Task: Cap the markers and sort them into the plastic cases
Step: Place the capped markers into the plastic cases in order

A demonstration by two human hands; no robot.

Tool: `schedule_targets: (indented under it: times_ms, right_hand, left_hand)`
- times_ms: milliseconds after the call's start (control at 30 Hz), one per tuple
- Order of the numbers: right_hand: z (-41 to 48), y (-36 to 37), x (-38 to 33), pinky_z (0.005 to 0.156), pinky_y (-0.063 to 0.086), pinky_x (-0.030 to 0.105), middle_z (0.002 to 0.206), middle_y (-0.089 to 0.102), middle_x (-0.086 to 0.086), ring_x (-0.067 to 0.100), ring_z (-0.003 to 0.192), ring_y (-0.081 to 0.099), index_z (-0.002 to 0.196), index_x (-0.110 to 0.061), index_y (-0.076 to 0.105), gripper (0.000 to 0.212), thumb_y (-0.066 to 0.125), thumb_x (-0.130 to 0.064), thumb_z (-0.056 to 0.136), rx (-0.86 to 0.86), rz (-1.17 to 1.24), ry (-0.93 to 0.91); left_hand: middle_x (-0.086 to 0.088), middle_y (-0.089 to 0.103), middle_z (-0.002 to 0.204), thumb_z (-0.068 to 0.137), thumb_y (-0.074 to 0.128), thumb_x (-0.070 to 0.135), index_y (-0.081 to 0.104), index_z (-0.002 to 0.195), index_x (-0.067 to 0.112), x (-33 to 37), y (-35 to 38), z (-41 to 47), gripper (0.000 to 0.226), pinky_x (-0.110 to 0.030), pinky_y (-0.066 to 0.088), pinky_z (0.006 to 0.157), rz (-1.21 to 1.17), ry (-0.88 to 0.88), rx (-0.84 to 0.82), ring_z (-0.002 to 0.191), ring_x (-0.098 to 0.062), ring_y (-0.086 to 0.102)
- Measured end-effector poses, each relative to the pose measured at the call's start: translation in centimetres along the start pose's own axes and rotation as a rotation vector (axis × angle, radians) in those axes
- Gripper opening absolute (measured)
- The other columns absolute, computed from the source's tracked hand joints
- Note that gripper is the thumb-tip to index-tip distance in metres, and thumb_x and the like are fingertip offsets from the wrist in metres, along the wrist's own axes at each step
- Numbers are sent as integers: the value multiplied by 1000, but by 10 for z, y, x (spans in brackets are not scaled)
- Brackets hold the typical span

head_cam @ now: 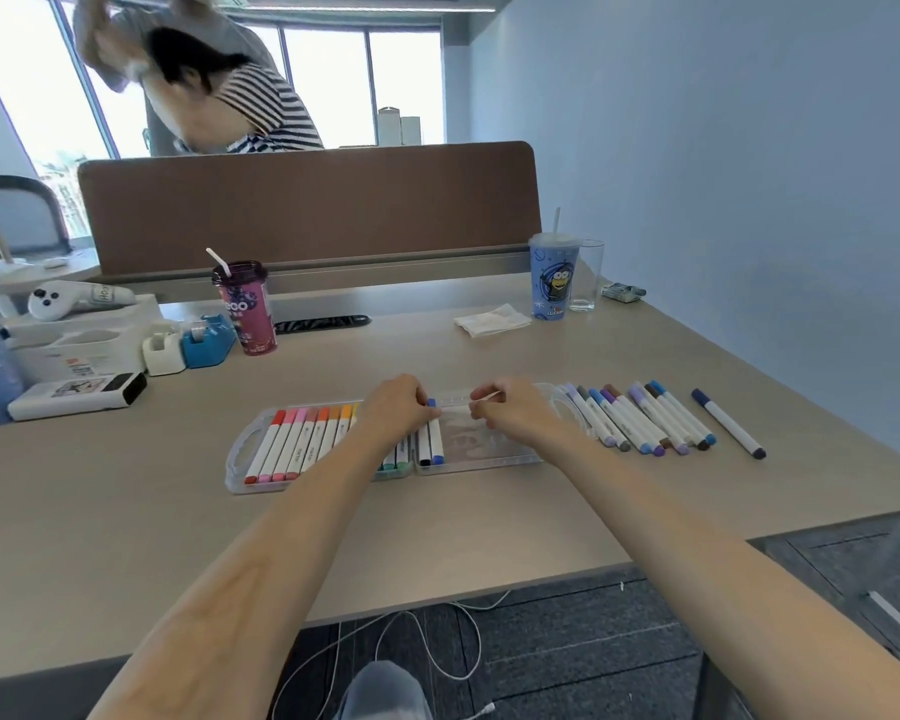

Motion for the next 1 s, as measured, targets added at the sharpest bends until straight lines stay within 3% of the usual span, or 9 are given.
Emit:
schedule_targets:
  times_ms: [367, 467, 567, 667, 733, 867, 967, 1000]
  right_hand:
    - [-1, -8, 8, 75, 47, 25, 97, 67, 2, 17, 92, 62, 108, -19, 64, 20, 61, -20, 88, 70, 50, 2]
    - [-5, -21, 11, 77, 48, 26, 97, 67, 1, 16, 93, 63, 110, -19, 63, 21, 59, -21, 89, 122, 77, 3]
    - [-9, -45, 15, 85, 51, 32, 93, 67, 0, 18, 93, 64, 105, -18, 64, 19, 59, -18, 87, 193, 113, -4]
    - [-18, -76, 25, 87, 51, 34, 91, 68, -1, 19, 91, 65, 101, -19, 66, 17, 60, -16, 86, 271, 103, -3]
    - [-26, -98, 36, 84, 53, 35, 90, 69, -2, 19, 90, 66, 95, -24, 66, 14, 60, -18, 85, 322, 99, 5]
    - [-46, -145, 69, 52, 45, 19, 96, 67, 0, 16, 87, 63, 105, -19, 67, 19, 57, -17, 88, 409, 75, 66]
    - [-59, -183, 89, 48, 45, 18, 95, 68, -1, 16, 77, 64, 104, -19, 68, 18, 58, -19, 88, 500, 41, 91]
    - [-63, -196, 95, 53, 46, 19, 95, 68, -2, 18, 79, 65, 104, -19, 69, 19, 58, -18, 88, 532, 18, 101]
  left_hand:
    - [-5, 62, 94, 91, 61, 30, 59, 97, 13, 6, -1, -3, 18, -32, 45, 71, 73, 13, 18, 83, -20, 54]
    - [-7, 64, 98, 92, 57, 28, 62, 98, 13, 13, -3, -4, 18, -36, 49, 77, 61, 38, 80, 91, -24, 57]
    - [-7, 65, 106, 95, 53, 26, 63, 103, 13, 38, 2, -7, 18, -39, 49, 87, -25, 111, 108, 99, -25, 56]
    - [-5, 65, 111, 95, 52, 20, 64, 109, 14, 76, 13, -10, 19, -33, 48, 89, -167, 173, 68, 100, -22, 58]
    - [-6, 64, 112, 94, 51, 16, 64, 110, 13, 102, 21, -11, 21, -28, 44, 85, -210, 216, 40, 101, -21, 57]
    - [-7, 64, 109, 93, 49, 14, 66, 108, 11, 147, 39, -11, 22, -27, 42, 81, -274, 262, -15, 97, -20, 57]
    - [-6, 64, 100, 93, 49, 14, 67, 102, 13, 178, 55, -9, 20, -25, 44, 73, -304, 287, -59, 84, -18, 57]
    - [-5, 64, 97, 93, 49, 15, 66, 101, 14, 187, 60, -7, 19, -26, 46, 72, -316, 285, -70, 82, -18, 58]
Point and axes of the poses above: each hand's wrist, its own z-axis towards the middle knuckle, its own y-axis out of the palm, x = y × z, the point moved 10 cm from there along z, towards the middle knuckle
